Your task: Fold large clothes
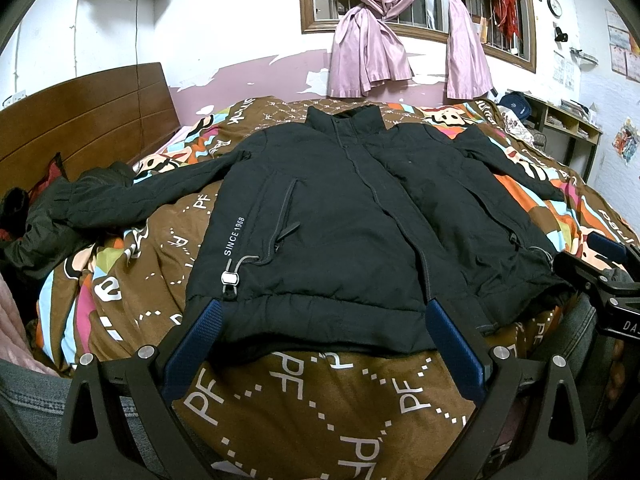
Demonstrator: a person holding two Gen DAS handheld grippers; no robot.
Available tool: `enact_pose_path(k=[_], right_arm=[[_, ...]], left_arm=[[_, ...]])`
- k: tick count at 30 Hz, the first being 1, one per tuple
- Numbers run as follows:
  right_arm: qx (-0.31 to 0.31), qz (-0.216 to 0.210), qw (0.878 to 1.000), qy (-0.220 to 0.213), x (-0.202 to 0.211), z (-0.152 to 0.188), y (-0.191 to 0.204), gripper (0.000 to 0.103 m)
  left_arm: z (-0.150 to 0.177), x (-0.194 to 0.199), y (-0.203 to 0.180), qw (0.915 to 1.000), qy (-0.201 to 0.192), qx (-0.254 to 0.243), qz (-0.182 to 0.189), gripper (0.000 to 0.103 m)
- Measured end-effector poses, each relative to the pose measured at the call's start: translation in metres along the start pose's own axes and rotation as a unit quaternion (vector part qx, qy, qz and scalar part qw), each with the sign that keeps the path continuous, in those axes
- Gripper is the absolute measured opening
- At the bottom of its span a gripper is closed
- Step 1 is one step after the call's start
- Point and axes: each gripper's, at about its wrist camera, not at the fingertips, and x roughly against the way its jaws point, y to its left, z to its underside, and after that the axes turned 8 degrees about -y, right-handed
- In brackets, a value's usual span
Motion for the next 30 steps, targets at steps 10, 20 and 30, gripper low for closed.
enact_pose_path(k=[10, 20, 30], right_arm=[[0.000, 0.000, 1.000, 0.000, 0.000, 0.000, 0.000, 0.103], [0.000, 0.001, 1.000, 0.002, 0.001, -0.001, 0.001, 0.103], [-0.028, -0.017, 0.999, 0.029, -0.019, -0.006, -0.012, 0.103]], left_arm=[[0.000, 0.000, 0.000, 1.0000, 0.000, 0.000, 0.000, 0.100], [0.000, 0.000, 0.000, 1.0000, 0.001, 0.000, -0.001, 0.100], [-0.003, -0.011, 0.006, 0.9995, 0.024, 0.018, -0.010, 0.100]])
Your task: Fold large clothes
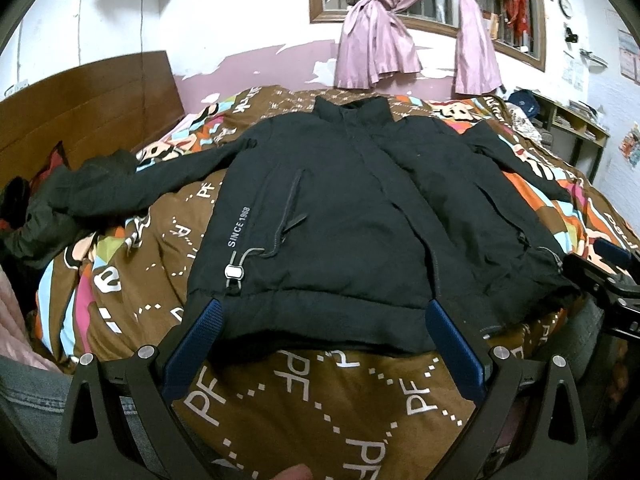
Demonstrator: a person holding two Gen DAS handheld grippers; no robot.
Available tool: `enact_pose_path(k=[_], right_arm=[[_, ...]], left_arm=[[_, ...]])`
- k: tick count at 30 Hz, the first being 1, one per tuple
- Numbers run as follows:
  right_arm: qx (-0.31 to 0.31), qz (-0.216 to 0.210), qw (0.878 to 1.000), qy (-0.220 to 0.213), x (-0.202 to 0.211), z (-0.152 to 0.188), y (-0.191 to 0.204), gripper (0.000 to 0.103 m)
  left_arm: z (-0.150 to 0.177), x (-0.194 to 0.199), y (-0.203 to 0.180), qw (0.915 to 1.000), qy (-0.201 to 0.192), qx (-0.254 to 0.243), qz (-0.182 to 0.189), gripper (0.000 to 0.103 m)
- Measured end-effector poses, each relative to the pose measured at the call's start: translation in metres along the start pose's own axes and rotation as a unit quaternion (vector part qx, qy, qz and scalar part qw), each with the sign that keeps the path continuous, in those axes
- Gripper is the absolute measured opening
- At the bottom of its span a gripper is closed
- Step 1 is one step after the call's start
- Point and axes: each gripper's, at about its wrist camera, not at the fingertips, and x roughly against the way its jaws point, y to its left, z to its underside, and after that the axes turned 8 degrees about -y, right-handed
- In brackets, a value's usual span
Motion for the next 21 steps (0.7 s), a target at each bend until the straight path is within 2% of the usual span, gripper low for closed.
enact_pose_path(k=[3, 7, 12, 15, 21], right_arm=[[0.008, 0.004, 1.000, -0.002, -0.006, -0.008, 0.002, 0.103], [0.014, 0.022, 1.000, -0.013, -0.019, -0.024, -0.010, 0.103], [-0.008, 0.036, 0.999, -0.030, -0.036, -0.053, -0.045, 0.103], [-0.029, 0.056, 0.997, -0.041, -0.046, -0.069, -0.072, 0.103], [-0.101, 0.102, 0.988, -0.062, -0.071, -0.084, -0.143, 0.103]], left_arm=[[-0.007, -0.007, 0.003, 0.9999, 0.012, 0.006, -0.003, 0.099], [-0.020, -0.019, 0.005, 0.9997, 0.021, -0.010, -0.009, 0.099], [-0.048, -0.055, 0.007, 0.9983, 0.054, -0.016, 0.012, 0.099], [-0.069, -0.078, 0.007, 0.9977, 0.061, -0.020, 0.023, 0.099], [-0.115, -0.134, -0.018, 0.9986, 0.028, -0.036, 0.028, 0.099]])
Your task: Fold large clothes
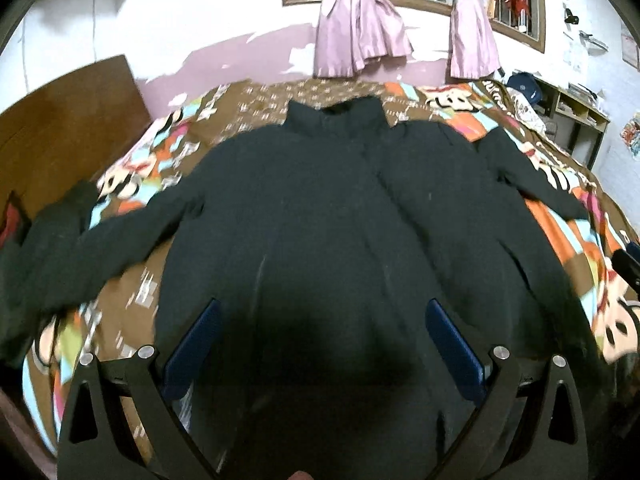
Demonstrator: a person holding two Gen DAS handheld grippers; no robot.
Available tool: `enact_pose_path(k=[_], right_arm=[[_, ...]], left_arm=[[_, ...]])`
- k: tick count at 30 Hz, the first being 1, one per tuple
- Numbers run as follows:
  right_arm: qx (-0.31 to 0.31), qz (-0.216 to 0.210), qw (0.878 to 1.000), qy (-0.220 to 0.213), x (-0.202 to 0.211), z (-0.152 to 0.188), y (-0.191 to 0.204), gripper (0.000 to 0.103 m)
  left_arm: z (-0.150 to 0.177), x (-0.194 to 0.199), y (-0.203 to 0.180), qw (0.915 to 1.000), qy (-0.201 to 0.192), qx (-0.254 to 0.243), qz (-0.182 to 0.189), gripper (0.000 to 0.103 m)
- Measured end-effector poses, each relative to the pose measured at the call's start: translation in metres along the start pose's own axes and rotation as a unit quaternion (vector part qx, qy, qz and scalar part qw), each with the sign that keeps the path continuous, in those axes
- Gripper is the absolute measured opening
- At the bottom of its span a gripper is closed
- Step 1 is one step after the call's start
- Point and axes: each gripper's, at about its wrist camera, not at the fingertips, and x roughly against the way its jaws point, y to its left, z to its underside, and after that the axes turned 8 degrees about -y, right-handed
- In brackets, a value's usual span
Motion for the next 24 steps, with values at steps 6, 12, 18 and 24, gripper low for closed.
enact_pose_path(k=[6, 12, 18, 24], right_arm=[[-0.125, 0.044, 0.991, -0.023, -0.059, -0.021, -0.080, 0.103], [-0.197, 0.087, 0.977, -0.003, -0.123, -0.021, -0.153, 0.103], [-0.281, 0.108, 0.954, -0.011, -0.156, -0.013, -0.220, 0.103], [-0.353, 0.110, 0.929, 0.001, -0.183, -0.001, -0.261, 0.101]], left_arm=[[-0.033, -0.068, -0.028, 0.9984, 0.016, 0.019, 0.051, 0.099], [-0.061, -0.126, -0.062, 0.9961, 0.026, 0.003, 0.084, 0.099], [-0.082, -0.172, -0.093, 0.9928, 0.024, -0.011, 0.117, 0.099], [-0.098, -0.223, -0.115, 0.9888, 0.045, 0.015, 0.141, 0.099]])
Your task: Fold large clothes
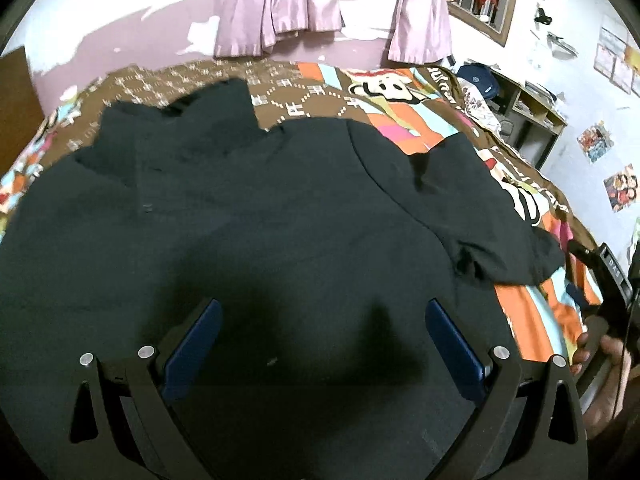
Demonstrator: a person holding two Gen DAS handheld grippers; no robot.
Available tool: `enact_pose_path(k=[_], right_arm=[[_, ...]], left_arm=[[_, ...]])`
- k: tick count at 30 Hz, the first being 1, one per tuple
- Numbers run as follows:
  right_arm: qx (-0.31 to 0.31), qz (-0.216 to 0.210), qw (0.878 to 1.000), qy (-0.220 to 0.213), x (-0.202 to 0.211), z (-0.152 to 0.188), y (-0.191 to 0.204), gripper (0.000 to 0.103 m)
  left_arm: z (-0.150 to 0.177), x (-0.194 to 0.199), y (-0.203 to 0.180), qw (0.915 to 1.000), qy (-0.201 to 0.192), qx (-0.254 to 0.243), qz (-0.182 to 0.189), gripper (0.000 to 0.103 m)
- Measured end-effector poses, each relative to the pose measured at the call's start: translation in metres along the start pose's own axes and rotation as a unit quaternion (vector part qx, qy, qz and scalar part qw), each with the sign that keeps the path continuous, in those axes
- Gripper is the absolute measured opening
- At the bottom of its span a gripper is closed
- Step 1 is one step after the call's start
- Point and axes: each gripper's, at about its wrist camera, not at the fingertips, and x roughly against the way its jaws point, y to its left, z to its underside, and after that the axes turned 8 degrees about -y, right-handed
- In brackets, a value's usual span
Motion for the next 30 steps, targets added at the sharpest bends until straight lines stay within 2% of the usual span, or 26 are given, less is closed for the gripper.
enact_pose_path(k=[1, 3, 4, 5, 6, 8, 9, 12, 14, 17, 20, 24, 28, 30], right_arm=[[-0.009, 0.000, 1.000, 0.004, -0.005, -0.001, -0.004, 0.097], [-0.027, 0.000, 0.999, 0.017, -0.015, -0.003, -0.012, 0.075], [-0.038, -0.001, 0.999, 0.023, -0.020, -0.004, -0.016, 0.070], [-0.051, -0.003, 0.998, 0.029, -0.025, -0.005, -0.021, 0.060], [-0.063, -0.010, 0.997, 0.033, -0.027, -0.005, -0.025, 0.044], [-0.082, -0.020, 0.996, 0.037, -0.027, -0.005, -0.031, 0.023], [-0.087, -0.028, 0.995, 0.036, -0.025, -0.005, -0.031, 0.017], [-0.076, -0.041, 0.996, 0.014, -0.007, -0.010, -0.018, 0.010], [-0.041, -0.042, 0.998, -0.010, 0.009, -0.017, 0.004, 0.009], [0.045, -0.047, 0.997, -0.050, 0.041, -0.029, 0.058, 0.008], [0.121, -0.062, 0.987, -0.086, 0.066, -0.035, 0.114, 0.008], [0.237, -0.108, 0.958, -0.120, 0.101, -0.022, 0.209, 0.008], [0.355, -0.167, 0.912, -0.122, 0.127, 0.028, 0.294, 0.008], [0.415, -0.192, 0.882, -0.111, 0.134, 0.066, 0.328, 0.008]], left_arm=[[-0.002, -0.010, -0.002, 1.0000, 0.006, 0.004, 0.003, 0.099], [-0.004, -0.024, -0.005, 0.9998, 0.016, 0.007, 0.005, 0.099], [-0.004, -0.030, -0.005, 0.9997, 0.023, 0.007, 0.005, 0.099], [-0.002, -0.037, -0.005, 0.9994, 0.033, 0.005, 0.003, 0.099], [0.000, -0.044, -0.005, 0.9991, 0.043, 0.000, -0.003, 0.100], [0.006, -0.054, -0.006, 0.9982, 0.056, -0.014, -0.012, 0.101], [0.007, -0.055, -0.004, 0.9983, 0.054, -0.018, -0.013, 0.101], [0.008, -0.054, 0.004, 0.9983, 0.058, -0.007, 0.000, 0.101], [0.006, -0.050, 0.008, 0.9982, 0.059, -0.004, 0.005, 0.101], [0.004, -0.032, 0.020, 0.9981, 0.059, 0.014, 0.014, 0.101], [0.001, -0.004, 0.037, 0.9974, 0.058, 0.036, 0.024, 0.101], [0.000, 0.046, 0.075, 0.9970, 0.045, 0.062, 0.015, 0.101], [-0.001, 0.097, 0.111, 0.9949, 0.024, 0.098, 0.006, 0.101], [-0.002, 0.124, 0.133, 0.9930, 0.011, 0.118, -0.002, 0.101]])
